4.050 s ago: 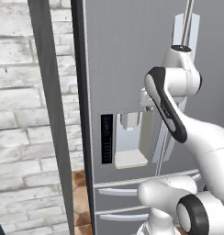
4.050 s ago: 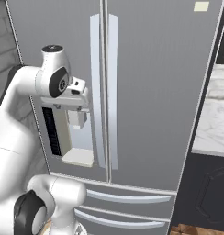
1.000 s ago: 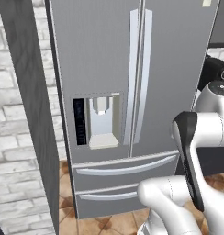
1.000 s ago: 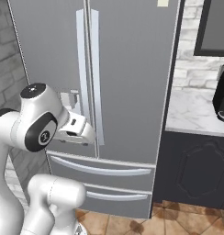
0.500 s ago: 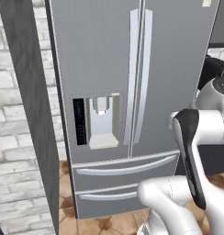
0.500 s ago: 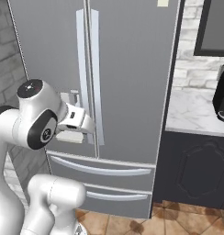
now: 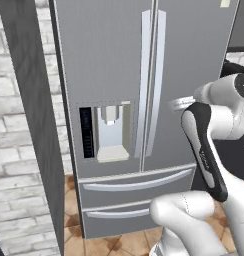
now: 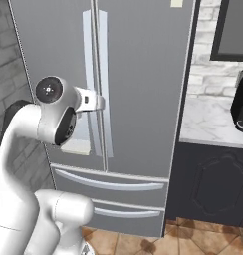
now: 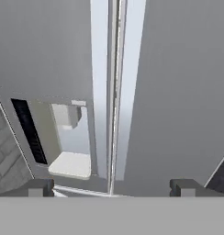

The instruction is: Take the lemon wedge from the fridge and place it on the plate with fish on the dining counter.

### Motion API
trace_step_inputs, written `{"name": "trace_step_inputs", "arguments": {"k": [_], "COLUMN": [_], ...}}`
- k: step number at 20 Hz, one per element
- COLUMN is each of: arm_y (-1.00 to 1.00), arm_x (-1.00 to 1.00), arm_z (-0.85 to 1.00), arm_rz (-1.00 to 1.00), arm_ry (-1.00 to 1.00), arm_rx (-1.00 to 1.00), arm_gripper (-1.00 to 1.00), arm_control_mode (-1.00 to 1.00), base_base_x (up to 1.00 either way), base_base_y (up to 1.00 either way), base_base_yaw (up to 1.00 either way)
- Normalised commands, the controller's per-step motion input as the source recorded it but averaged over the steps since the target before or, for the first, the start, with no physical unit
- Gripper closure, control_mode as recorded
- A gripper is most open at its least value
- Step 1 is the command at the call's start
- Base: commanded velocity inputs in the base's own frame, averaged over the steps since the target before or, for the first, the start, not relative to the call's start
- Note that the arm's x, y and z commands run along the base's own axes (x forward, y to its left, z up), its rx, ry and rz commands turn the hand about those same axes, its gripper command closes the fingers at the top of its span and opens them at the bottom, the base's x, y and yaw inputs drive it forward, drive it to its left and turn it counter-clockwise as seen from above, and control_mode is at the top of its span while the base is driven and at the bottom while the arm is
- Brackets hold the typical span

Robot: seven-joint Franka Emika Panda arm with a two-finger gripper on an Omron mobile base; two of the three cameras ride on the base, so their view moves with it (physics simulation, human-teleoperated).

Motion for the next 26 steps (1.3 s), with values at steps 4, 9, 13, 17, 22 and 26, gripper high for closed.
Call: {"name": "trace_step_inputs", "arguments": {"k": [4,9,13,17,22,26], "arm_y": [0.0,0.0,0.0,0.0,0.0,0.0], "arm_x": [0.64,0.81,0.81,0.5,0.54,0.54], "arm_z": [0.04,0.0,-0.12,-0.2,-0.16,-0.21], "arm_rz": [-0.05,-0.09,-0.01,0.0,0.0,0.0], "arm_ry": [0.05,0.1,0.01,0.0,0.0,0.0], "arm_rx": [0.01,0.0,0.03,0.01,0.0,0.0], "arm_gripper": [-1.0,-1.0,-1.0,-1.0,-1.0,-1.0], "arm_control_mode": [-1.0,-1.0,-1.0,-1.0,-1.0,-1.0], "base_base_x": [0.0,0.0,0.0,0.0,0.0,0.0], "base_base_y": [0.0,0.0,0.0,0.0,0.0,0.0], "base_base_yaw": [0.0,0.0,0.0,0.0,0.0,0.0]}}
